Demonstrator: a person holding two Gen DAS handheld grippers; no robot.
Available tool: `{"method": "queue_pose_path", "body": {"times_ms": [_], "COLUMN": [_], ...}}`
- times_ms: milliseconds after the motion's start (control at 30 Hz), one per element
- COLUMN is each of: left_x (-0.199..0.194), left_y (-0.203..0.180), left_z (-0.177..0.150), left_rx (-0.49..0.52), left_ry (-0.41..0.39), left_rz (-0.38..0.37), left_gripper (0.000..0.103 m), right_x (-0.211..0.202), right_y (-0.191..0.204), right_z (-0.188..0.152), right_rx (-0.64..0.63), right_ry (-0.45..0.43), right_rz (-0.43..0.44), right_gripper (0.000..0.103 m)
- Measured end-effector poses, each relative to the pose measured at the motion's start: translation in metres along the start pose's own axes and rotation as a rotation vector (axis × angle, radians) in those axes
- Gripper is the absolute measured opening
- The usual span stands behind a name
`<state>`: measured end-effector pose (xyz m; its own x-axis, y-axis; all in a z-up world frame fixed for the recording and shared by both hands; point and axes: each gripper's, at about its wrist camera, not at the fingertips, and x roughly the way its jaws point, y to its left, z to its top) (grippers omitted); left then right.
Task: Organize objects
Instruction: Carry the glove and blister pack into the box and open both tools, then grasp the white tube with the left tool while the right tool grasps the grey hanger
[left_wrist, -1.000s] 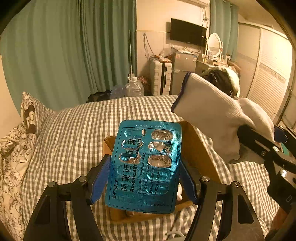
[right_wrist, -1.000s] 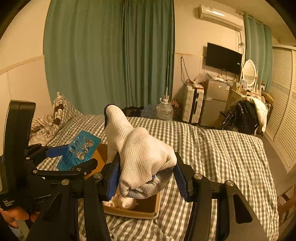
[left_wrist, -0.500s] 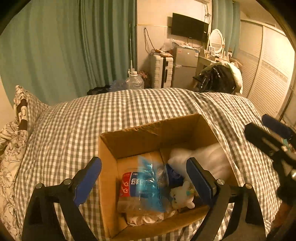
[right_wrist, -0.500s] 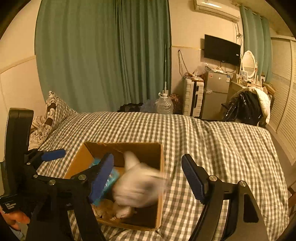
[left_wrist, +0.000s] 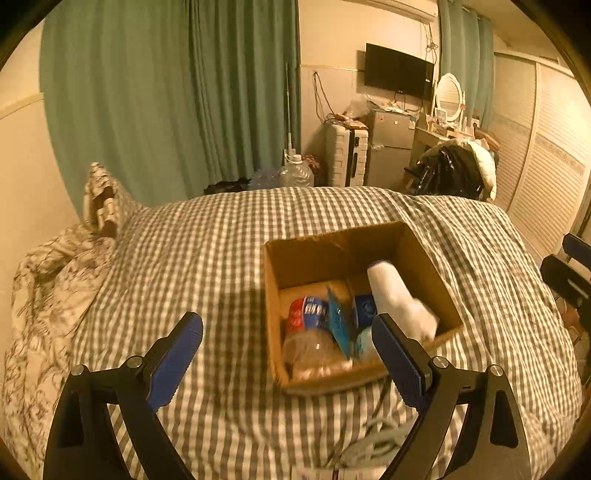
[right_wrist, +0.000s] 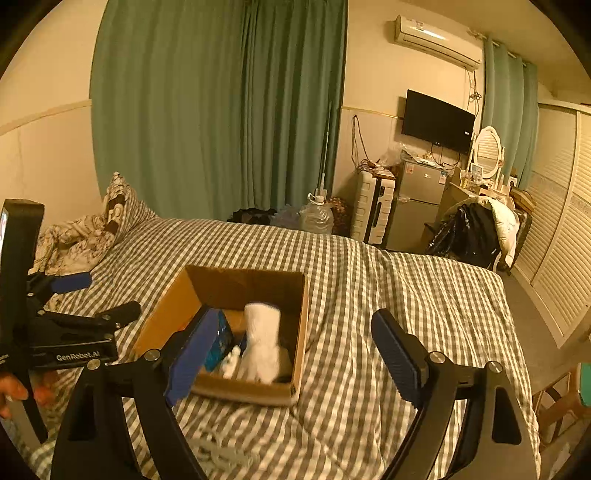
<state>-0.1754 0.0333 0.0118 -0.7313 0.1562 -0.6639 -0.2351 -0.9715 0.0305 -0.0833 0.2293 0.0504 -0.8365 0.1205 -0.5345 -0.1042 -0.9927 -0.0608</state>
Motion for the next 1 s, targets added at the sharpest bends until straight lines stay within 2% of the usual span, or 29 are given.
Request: {"method": "queue_pose_path", "body": {"times_ms": [167,367,567,667,867,1000], "left_x": [-0.021,-0.021,0.013,0.035,0.061,0.062], "left_y": [0.009,0.003,-0.013,-0.025,-0.039,-0.051], "left_z": [-0.037,-0.08,-0.127,-0.15,-0.183,-0.192], "left_rx": [-0.016,-0.007,0.059,0.133,0.229,0.279], "left_ry": [-0.014,0.002,0.068,0.108,0.196,0.203], "left_rz": [-0.011,-0.005,-0.014,-0.023,-0.088,-0.14], "left_gripper": [0.095,0.095,0.095,0.095,0.095,0.095], "right_x": [-0.025,-0.017,0.022,0.039,0.066,0.073], "right_y": [0.005,0.017,0.033,0.035,0.036,0.034], "right_z": [-0.027,-0.07,-0.116,-0.132,-0.148,-0.152], "right_rx": [0.035,0.014,-0.003,0.003,0.033,0.052], "right_ry": [0.029,0.112,0.249,0.299,0.389,0.408], "right_rz": [0.034,0.028,0.016,0.022,0.03,0.03], "right_gripper": [0.086,0.087,0.087,0.087,0.087,0.087]}}
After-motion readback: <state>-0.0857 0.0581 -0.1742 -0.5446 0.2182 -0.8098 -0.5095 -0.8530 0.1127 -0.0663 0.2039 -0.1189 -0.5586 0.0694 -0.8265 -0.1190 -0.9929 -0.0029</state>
